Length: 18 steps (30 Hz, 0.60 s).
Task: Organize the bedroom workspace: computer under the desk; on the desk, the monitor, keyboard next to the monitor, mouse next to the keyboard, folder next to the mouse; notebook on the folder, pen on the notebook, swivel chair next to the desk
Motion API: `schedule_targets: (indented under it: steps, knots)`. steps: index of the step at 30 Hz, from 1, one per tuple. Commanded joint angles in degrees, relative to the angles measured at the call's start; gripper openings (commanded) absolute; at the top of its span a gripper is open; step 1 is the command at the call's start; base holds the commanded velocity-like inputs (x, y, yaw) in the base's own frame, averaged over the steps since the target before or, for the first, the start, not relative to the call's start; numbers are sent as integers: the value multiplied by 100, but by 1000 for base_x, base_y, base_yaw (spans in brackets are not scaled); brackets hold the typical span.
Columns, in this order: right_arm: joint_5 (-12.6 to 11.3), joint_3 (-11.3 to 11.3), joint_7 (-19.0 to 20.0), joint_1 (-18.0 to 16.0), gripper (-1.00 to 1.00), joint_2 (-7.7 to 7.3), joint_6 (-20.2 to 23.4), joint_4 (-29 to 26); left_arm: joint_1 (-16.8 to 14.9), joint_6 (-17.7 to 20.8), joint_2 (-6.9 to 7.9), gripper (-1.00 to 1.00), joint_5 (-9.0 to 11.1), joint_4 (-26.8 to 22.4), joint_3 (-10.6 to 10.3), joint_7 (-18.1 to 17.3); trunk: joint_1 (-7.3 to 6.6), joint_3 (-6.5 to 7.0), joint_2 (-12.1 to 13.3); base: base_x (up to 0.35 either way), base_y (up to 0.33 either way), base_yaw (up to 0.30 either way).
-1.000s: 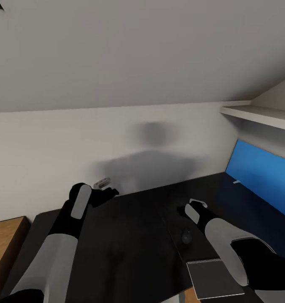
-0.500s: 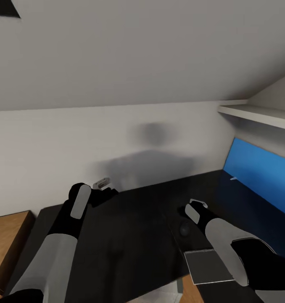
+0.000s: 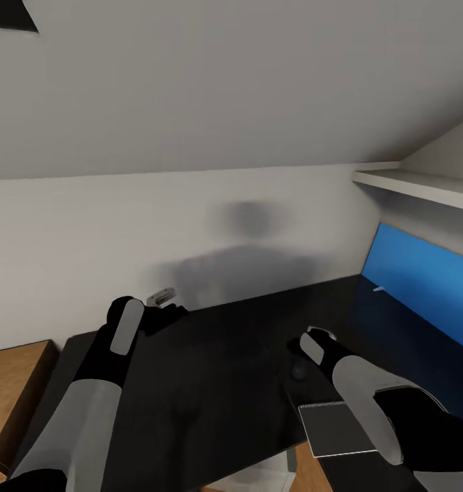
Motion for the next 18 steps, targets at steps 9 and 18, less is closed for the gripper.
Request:
schedule_targets:
  steps: [9, 18]
  knots:
    - [-203, 50, -19, -3, 100, 32, 38, 30, -5, 9, -5, 100, 58, -7, 13, 63, 155, -134, -287, 0, 0, 0]
    - [-207, 50, -17, -3, 100, 33, 30, 31, -5, 2, -6, 100, 58, -7, 13, 64, 352, -295, -648, 0, 0, 0]
